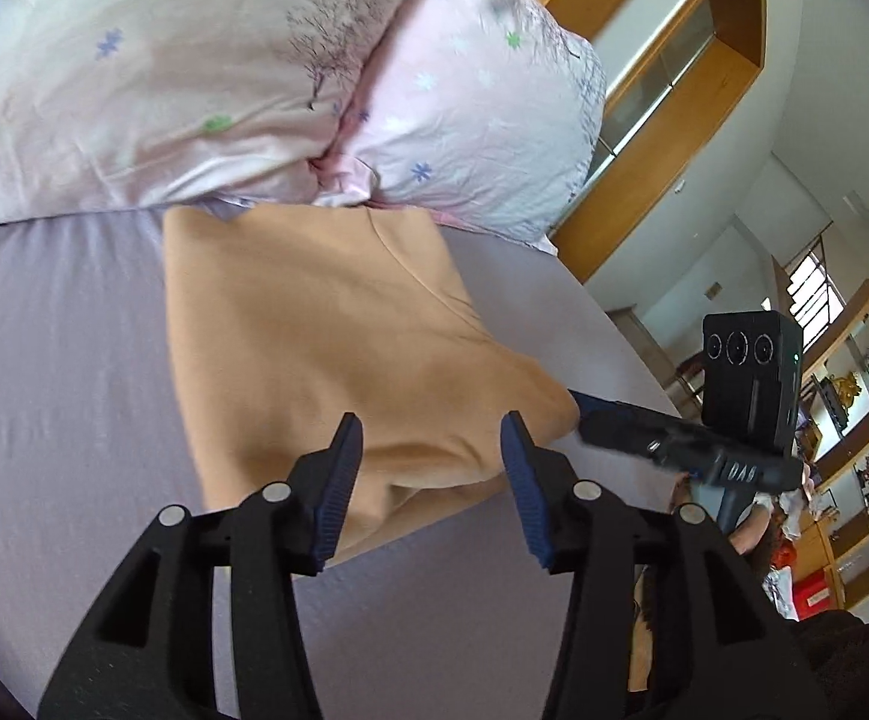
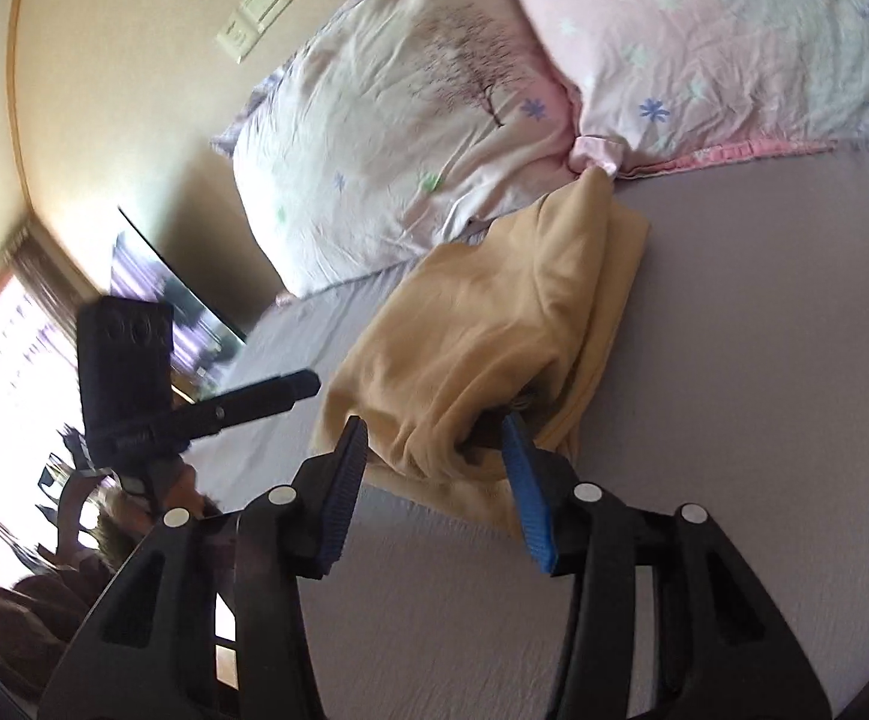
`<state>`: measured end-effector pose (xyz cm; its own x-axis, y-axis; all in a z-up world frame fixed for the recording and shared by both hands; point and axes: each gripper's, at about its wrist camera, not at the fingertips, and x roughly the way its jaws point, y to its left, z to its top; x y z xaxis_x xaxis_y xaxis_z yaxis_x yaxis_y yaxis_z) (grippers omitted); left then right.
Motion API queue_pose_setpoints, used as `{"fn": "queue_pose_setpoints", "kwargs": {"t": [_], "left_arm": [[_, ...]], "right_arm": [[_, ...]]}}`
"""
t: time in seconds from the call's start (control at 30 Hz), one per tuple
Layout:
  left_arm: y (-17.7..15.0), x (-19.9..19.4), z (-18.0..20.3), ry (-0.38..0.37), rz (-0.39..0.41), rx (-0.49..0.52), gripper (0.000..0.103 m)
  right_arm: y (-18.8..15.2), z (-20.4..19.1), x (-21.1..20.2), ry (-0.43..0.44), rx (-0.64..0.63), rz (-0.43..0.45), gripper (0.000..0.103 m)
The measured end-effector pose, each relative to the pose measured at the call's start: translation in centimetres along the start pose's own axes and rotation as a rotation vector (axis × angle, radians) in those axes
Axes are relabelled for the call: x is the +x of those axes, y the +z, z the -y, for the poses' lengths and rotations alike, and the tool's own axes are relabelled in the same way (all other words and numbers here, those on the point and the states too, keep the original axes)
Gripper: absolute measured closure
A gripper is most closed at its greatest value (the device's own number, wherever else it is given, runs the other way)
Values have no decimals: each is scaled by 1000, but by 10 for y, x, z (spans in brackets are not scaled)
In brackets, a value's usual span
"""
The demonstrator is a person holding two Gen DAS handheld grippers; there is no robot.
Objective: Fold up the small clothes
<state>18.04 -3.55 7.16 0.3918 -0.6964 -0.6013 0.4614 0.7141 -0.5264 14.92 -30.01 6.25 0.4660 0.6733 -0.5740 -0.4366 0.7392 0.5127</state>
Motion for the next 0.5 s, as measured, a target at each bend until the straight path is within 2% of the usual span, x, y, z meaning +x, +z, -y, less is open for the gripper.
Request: {"fn": "queue_pose_setpoints", "kwargs": {"t": [0.03, 0.07, 0.1, 0.2, 0.3, 0.4, 0.5], "left_arm": [[-3, 3, 1, 0, -14, 6, 52], [-3, 9, 0, 8, -29, 11, 52], [-6, 15, -1, 26, -56, 12, 52], [-14, 28, -6, 42, -126, 3, 52], [-23, 32, -4, 61, -169, 56, 54], [-32, 32, 2, 97, -189, 130, 54], [-36, 29, -2, 82, -178, 127, 52]], "right_arm": [[-1, 0, 10, -31, -11, -25, 64], [-2, 2, 18, -51, -13, -41, 88], [-4, 7, 24, -59, -3, -61, 95], [-17, 27, 19, -60, 68, -74, 96], [-28, 44, 13, -49, 138, -83, 97], [-27, 39, 14, -47, 108, -105, 97], [-16, 29, 4, -64, 81, -103, 92]]}}
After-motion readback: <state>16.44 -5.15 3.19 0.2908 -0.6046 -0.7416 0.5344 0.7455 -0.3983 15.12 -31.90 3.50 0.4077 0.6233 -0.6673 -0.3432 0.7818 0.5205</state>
